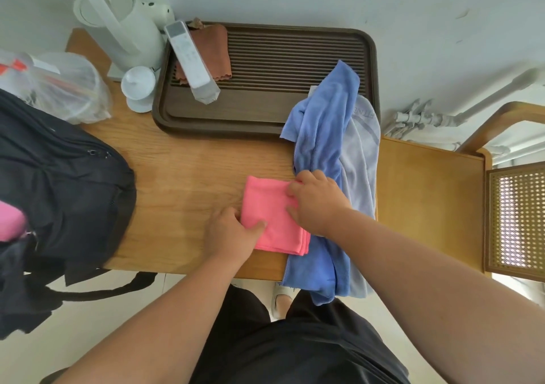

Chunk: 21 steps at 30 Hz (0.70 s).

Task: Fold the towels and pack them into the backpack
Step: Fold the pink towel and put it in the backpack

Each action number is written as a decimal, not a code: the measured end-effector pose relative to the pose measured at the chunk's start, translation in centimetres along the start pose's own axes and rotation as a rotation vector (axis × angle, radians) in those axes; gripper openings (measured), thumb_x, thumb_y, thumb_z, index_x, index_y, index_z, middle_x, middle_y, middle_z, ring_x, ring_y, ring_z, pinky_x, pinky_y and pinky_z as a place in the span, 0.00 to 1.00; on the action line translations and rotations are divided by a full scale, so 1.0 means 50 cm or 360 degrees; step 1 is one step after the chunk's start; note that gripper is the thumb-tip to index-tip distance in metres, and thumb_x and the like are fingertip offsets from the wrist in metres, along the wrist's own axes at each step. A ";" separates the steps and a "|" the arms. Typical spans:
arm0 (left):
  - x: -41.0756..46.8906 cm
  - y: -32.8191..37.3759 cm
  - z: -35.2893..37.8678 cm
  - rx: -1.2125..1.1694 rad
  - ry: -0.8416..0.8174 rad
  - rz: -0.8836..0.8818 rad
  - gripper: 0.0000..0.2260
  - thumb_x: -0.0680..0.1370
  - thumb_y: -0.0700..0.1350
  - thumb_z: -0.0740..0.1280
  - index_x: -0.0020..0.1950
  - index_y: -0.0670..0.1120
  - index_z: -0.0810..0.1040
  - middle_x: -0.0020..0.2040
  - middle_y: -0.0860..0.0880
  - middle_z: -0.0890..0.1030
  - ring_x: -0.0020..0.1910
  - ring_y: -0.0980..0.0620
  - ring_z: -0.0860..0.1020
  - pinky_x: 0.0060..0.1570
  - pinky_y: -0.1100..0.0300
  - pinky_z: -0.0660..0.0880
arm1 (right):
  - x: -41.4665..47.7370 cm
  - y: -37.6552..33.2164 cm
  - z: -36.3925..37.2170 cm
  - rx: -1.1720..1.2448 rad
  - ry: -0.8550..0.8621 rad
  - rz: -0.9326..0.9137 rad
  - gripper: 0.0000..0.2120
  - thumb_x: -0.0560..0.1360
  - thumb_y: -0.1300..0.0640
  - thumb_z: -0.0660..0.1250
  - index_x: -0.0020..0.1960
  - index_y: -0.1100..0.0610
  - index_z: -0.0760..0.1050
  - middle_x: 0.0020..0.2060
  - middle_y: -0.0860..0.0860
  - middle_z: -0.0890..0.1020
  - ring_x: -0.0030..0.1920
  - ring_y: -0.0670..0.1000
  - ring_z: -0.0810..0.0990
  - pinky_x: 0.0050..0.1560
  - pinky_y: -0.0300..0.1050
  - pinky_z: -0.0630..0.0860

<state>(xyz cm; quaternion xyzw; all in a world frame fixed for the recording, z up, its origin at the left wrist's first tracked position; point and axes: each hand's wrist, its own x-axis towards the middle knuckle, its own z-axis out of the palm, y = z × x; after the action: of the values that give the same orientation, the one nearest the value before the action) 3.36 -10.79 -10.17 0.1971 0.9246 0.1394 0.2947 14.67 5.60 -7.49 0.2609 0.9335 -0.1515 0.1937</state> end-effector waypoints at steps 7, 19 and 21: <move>0.045 0.021 -0.055 -0.0427 -0.0171 -0.0123 0.07 0.70 0.41 0.72 0.41 0.47 0.73 0.39 0.48 0.79 0.36 0.49 0.77 0.30 0.56 0.71 | 0.007 -0.041 -0.020 0.0254 -0.0217 0.0125 0.16 0.79 0.46 0.61 0.60 0.54 0.76 0.55 0.53 0.75 0.55 0.56 0.76 0.56 0.54 0.76; 0.157 -0.049 -0.186 0.0502 -0.0324 0.0671 0.42 0.65 0.63 0.78 0.75 0.53 0.66 0.71 0.52 0.69 0.71 0.47 0.67 0.70 0.43 0.67 | 0.044 -0.148 -0.030 0.0494 0.0111 0.0317 0.28 0.70 0.44 0.74 0.65 0.51 0.70 0.60 0.50 0.73 0.60 0.54 0.74 0.57 0.52 0.76; 0.153 -0.055 -0.189 0.0737 -0.0464 0.0777 0.50 0.62 0.66 0.77 0.78 0.53 0.60 0.74 0.52 0.64 0.73 0.47 0.62 0.73 0.43 0.63 | 0.067 -0.150 -0.017 0.0221 0.0070 0.0224 0.38 0.65 0.44 0.77 0.70 0.48 0.64 0.64 0.50 0.69 0.64 0.55 0.70 0.62 0.53 0.72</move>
<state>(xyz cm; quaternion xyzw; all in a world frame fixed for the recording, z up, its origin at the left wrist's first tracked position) -8.83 -11.12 -7.51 0.4914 0.8056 -0.0369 0.3290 7.67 1.22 -6.87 0.3418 0.9041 -0.1962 0.1649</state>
